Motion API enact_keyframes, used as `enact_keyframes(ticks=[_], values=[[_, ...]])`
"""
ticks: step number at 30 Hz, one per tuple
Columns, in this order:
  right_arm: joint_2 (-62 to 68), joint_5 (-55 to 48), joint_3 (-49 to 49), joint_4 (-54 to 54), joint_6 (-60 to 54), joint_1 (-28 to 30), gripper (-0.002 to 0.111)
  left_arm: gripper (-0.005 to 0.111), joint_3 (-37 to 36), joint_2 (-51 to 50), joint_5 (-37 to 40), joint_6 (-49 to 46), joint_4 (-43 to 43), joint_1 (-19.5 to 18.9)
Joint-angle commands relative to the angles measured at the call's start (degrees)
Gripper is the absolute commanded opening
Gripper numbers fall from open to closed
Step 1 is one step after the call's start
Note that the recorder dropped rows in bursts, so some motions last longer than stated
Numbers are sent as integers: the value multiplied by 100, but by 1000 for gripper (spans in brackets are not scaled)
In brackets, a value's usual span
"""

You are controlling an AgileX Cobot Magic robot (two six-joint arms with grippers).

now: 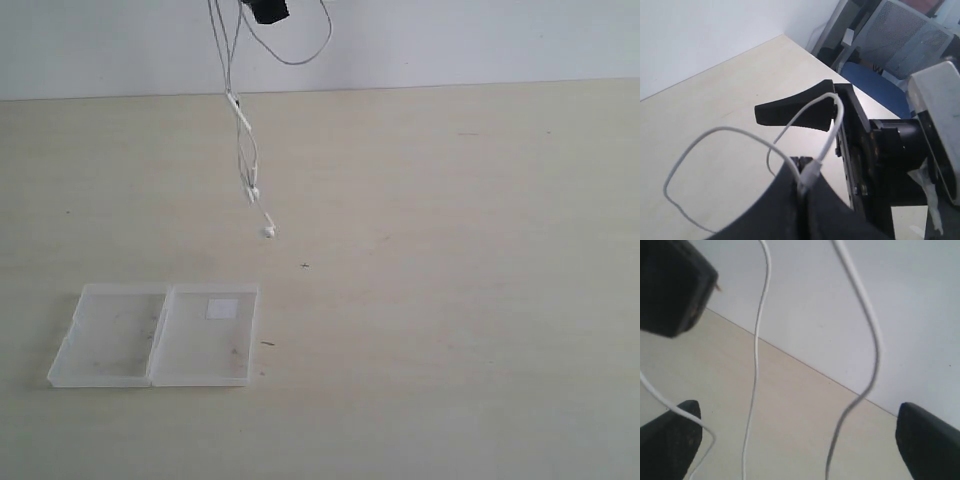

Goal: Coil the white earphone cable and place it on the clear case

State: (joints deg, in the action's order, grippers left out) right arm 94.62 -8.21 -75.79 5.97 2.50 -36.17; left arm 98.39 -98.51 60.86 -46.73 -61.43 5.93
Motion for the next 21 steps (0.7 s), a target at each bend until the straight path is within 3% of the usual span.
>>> enact_keyframes(ticks=[1, 4, 12, 21], values=[[-51, 14, 2, -597, -570, -6, 105, 0, 40, -56, 67, -392, -318, -14], [-61, -132, 2, -1050, -1211, -47, 105, 0, 40, -132, 67, -710, -512, -24], [-61, -455, 2, -1036, -1499, -47, 105, 0, 40, -652, 649, -1564, -1285, -50], [-61, -524, 2, -865, -1534, 19, 105, 0, 40, -754, 908, -1819, -1801, -601]])
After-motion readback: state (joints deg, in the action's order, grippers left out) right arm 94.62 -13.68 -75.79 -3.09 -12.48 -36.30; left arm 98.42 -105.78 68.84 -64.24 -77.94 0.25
